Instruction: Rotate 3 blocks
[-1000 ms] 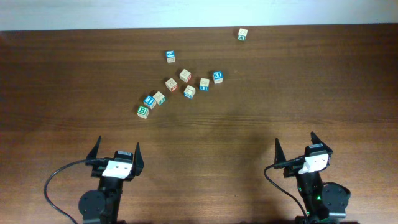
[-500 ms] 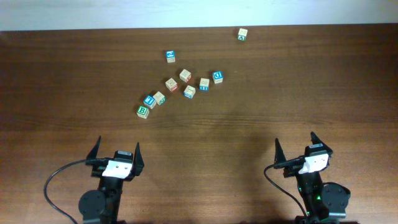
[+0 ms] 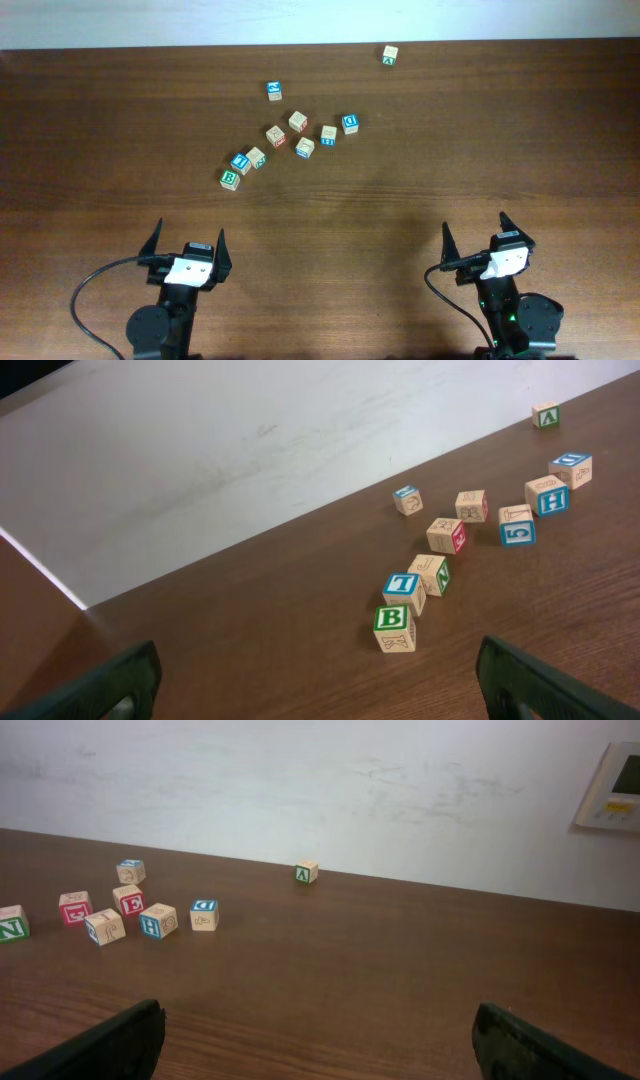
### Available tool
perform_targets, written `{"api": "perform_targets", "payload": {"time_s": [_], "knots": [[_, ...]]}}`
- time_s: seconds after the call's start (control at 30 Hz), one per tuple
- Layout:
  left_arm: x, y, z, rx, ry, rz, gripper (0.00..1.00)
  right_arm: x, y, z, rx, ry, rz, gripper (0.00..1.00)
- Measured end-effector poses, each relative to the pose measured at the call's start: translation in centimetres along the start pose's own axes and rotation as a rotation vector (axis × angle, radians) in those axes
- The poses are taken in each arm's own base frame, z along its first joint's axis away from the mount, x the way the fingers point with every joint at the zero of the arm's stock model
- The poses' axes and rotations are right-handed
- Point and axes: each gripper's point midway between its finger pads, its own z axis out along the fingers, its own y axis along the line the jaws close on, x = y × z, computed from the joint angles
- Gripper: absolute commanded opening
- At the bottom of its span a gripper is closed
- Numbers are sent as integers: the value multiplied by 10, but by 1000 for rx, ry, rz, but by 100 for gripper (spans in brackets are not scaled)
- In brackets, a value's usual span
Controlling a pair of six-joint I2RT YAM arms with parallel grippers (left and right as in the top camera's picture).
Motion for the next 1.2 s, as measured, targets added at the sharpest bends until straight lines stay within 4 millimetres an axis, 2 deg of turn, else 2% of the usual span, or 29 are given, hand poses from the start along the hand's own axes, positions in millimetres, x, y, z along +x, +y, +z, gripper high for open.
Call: {"api": "perform_targets", "payload": {"time_s": [1.2], "knots": [[-4, 2, 0, -7, -17, 2, 99, 0, 0, 0, 0, -1, 0, 98]]}}
